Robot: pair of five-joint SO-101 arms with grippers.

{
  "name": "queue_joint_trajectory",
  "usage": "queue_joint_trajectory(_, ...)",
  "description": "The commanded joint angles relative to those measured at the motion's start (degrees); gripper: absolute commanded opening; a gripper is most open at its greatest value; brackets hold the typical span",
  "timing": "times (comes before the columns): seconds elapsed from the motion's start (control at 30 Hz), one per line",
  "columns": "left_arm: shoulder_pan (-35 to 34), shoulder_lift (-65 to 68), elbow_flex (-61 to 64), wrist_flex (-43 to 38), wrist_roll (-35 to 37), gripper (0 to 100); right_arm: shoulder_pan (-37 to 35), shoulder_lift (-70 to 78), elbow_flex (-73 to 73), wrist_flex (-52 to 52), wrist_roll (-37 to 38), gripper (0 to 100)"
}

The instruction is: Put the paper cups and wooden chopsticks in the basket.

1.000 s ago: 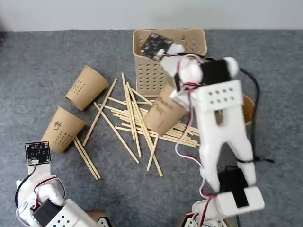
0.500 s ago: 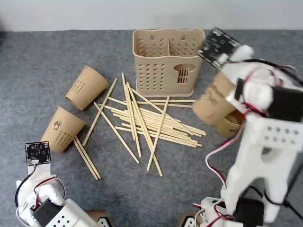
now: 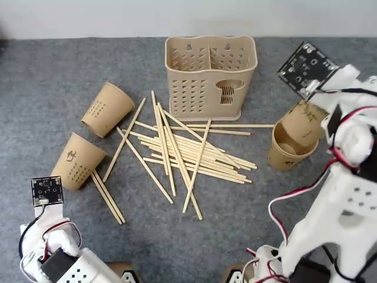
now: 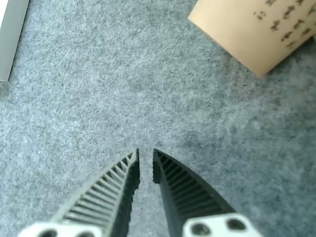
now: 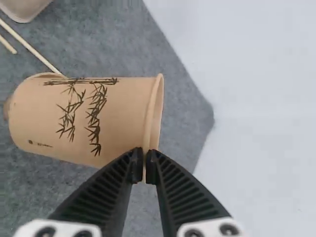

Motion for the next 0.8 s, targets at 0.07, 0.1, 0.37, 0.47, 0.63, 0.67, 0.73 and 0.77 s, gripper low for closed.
queue_joint_trajectory(0.07,0.3,-0.9,-0.4,-0.2,-0.5,5,1.3,3.9,-0.6,-1.9,0.9,0.9)
queue_joint_trajectory(0.1,0.3,-0.9,-0.4,-0.2,-0.5,5,1.3,4.7,-0.6,-1.9,0.9,0.9)
queue_joint_trajectory(0.37,0.3,-0.9,-0.4,-0.2,-0.5,5,2.3,11.8,-0.6,-3.0,0.9,0.9)
queue_joint_trajectory(0.47,0.3,-0.9,-0.4,-0.2,-0.5,5,3.0,14.2,-0.6,-5.6,1.0,0.9)
queue_joint_trajectory(0.63,0.3,-0.9,-0.4,-0.2,-0.5,5,3.5,17.6,-0.6,-8.2,1.0,0.9)
queue_joint_trajectory(0.67,0.3,-0.9,-0.4,-0.2,-0.5,5,3.4,18.1,-0.6,-8.2,1.0,0.9)
queue_joint_trajectory(0.73,0.3,-0.9,-0.4,-0.2,-0.5,5,3.2,18.6,-0.6,-8.2,1.0,0.9)
queue_joint_trajectory(0.77,0.3,-0.9,-0.4,-0.2,-0.5,5,3.2,18.8,-0.6,-8.2,1.0,1.1)
